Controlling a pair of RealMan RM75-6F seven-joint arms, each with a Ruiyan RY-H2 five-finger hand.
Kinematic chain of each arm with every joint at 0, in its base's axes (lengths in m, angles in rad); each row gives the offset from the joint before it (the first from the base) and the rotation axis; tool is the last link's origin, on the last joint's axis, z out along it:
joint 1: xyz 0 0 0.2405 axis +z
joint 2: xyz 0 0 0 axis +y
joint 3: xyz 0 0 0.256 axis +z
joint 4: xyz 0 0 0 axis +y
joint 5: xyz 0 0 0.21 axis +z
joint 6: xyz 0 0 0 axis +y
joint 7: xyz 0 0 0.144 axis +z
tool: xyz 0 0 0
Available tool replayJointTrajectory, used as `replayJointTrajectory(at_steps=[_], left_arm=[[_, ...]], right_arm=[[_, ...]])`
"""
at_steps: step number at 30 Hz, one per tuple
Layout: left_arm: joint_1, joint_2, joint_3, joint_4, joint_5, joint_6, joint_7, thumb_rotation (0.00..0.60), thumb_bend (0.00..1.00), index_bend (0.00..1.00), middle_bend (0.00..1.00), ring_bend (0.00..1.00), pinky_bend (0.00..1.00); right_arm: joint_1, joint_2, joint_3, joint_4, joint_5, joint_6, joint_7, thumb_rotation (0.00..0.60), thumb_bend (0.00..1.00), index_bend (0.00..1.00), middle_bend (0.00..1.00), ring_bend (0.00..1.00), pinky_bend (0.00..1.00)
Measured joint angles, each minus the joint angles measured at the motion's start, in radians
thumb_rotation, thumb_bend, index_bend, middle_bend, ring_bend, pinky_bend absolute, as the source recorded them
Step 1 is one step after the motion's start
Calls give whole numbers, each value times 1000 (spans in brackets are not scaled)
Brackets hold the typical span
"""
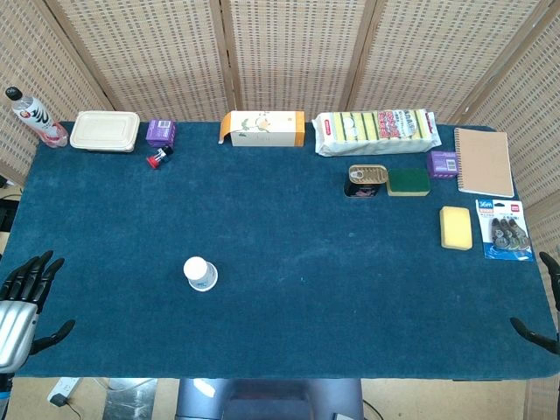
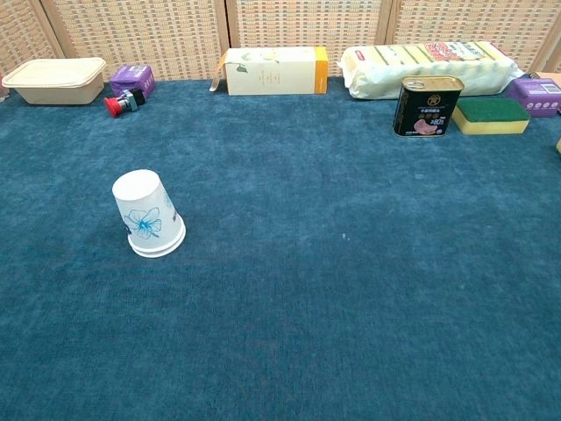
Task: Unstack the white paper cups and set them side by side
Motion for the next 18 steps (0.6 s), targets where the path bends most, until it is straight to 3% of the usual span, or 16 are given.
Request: replayJointTrajectory(at_steps=[11, 18], left_arm=[[-27, 8, 5, -15, -6, -60, -17, 600, 174, 0, 0, 0, 92], [-137, 37, -34, -65, -71, -240, -22, 600, 174, 0, 0, 0, 92]], right_arm=[[-2, 7, 3, -7, 14, -4, 14, 600, 0, 64, 0, 0, 0], [-1, 16, 3, -12, 12, -9, 34, 600, 0, 67, 0, 0, 0]])
